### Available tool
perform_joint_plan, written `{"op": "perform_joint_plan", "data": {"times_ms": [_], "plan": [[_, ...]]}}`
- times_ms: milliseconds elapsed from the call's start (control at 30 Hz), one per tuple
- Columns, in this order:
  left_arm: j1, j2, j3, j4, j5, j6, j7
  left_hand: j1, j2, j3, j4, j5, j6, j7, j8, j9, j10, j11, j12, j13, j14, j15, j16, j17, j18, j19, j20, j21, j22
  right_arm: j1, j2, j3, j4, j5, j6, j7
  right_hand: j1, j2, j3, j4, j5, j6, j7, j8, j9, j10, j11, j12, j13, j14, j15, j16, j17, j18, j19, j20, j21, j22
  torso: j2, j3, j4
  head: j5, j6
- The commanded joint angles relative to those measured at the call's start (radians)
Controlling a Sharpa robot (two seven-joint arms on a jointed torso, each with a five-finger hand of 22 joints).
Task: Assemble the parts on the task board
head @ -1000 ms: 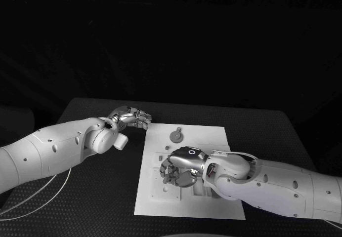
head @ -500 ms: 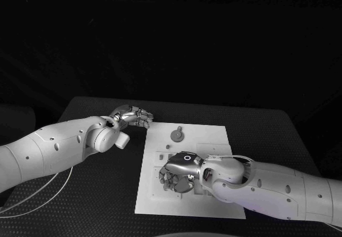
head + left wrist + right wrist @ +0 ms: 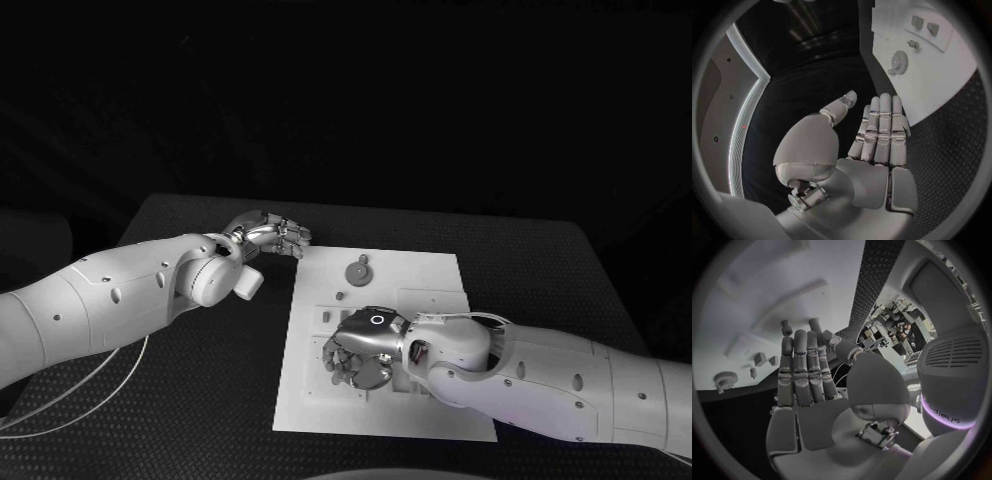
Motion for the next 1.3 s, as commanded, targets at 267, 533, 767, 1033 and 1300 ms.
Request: {"op": "perform_joint_plan", "data": {"times_ms": [267,533,767,1033,1300], "plan": [[0.002,0.000,0.001,0.003,-0.001,0.011,0.012,-0.001,-0.001,-0.005,-0.001,0.001,-0.006,0.000,0.005,0.000,-0.004,-0.003,-0.004,0.001,0.008,0.000,-0.005,0.002,-0.010,0.002,-0.001,0.002,-0.001,-0.013,0.014,-0.011,-0.012,-0.035,0.029,-0.001,0.009,0.004,0.006,-0.002,0.004,0.005,0.000,0.008,0.026,0.002,-0.001,-0.002,0.002,0.005,-0.002,0.003,0.002,0.015,0.005,-0.001,0.007,0.024,0.000,0.0001,0.0007,0.002,-0.003],[0.002,-0.001,0.001,0.003,-0.001,0.011,0.012,-0.001,-0.001,-0.005,-0.001,0.001,-0.006,0.000,0.005,0.000,-0.005,-0.003,-0.004,0.002,0.008,0.000,-0.006,0.003,-0.009,0.001,-0.001,0.002,-0.002,-0.015,0.014,-0.013,-0.008,-0.023,0.041,0.005,0.010,0.004,0.006,-0.002,0.004,0.005,-0.001,0.008,0.026,0.002,-0.001,-0.002,0.003,0.005,-0.002,0.003,0.003,0.015,0.005,-0.001,0.007,0.024,-0.001,-0.0007,-0.0001,0.004,-0.004],[0.002,-0.002,0.001,0.003,-0.001,0.012,0.011,-0.001,-0.001,-0.005,-0.001,0.001,-0.006,0.000,0.005,0.000,-0.005,-0.003,-0.004,0.002,0.008,0.000,-0.007,0.004,-0.009,0.001,-0.001,0.002,-0.002,-0.015,0.013,-0.013,-0.014,-0.027,0.040,0.000,0.010,0.004,0.006,-0.003,0.004,0.005,-0.001,0.008,0.027,0.002,-0.001,-0.003,0.004,0.005,-0.002,0.003,0.004,0.015,0.005,-0.001,0.008,0.024,0.000,-0.0008,-0.0005,0.003,-0.004],[0.002,-0.002,0.001,0.004,-0.001,0.012,0.010,-0.001,-0.001,-0.005,-0.001,0.001,-0.006,0.000,0.005,0.000,-0.005,-0.003,-0.004,0.002,0.008,0.000,-0.007,0.005,-0.010,0.001,-0.001,0.002,-0.002,-0.015,0.017,-0.013,-0.021,-0.028,0.038,-0.010,0.010,0.003,0.006,-0.002,0.004,0.004,0.000,0.007,0.027,0.001,-0.001,-0.004,0.004,0.004,-0.001,0.002,0.004,0.014,0.004,0.000,0.008,0.024,0.000,0.0000,0.0002,0.002,-0.003],[0.002,-0.002,0.001,0.004,-0.001,0.017,0.007,-0.002,-0.002,-0.006,-0.001,0.001,-0.006,0.001,0.005,0.000,-0.005,-0.003,-0.004,0.002,0.008,0.000,-0.008,0.006,-0.010,0.001,-0.001,0.002,-0.002,-0.015,0.019,-0.015,-0.039,-0.002,0.037,-0.026,-0.026,-0.081,-0.014,0.006,0.004,-0.073,0.033,-0.043,0.009,-0.090,0.044,-0.058,-0.010,-0.054,0.027,-0.036,-0.001,0.003,-0.049,0.013,-0.010,0.022,0.000,-0.0004,-0.0011,0.000,-0.003]]}}
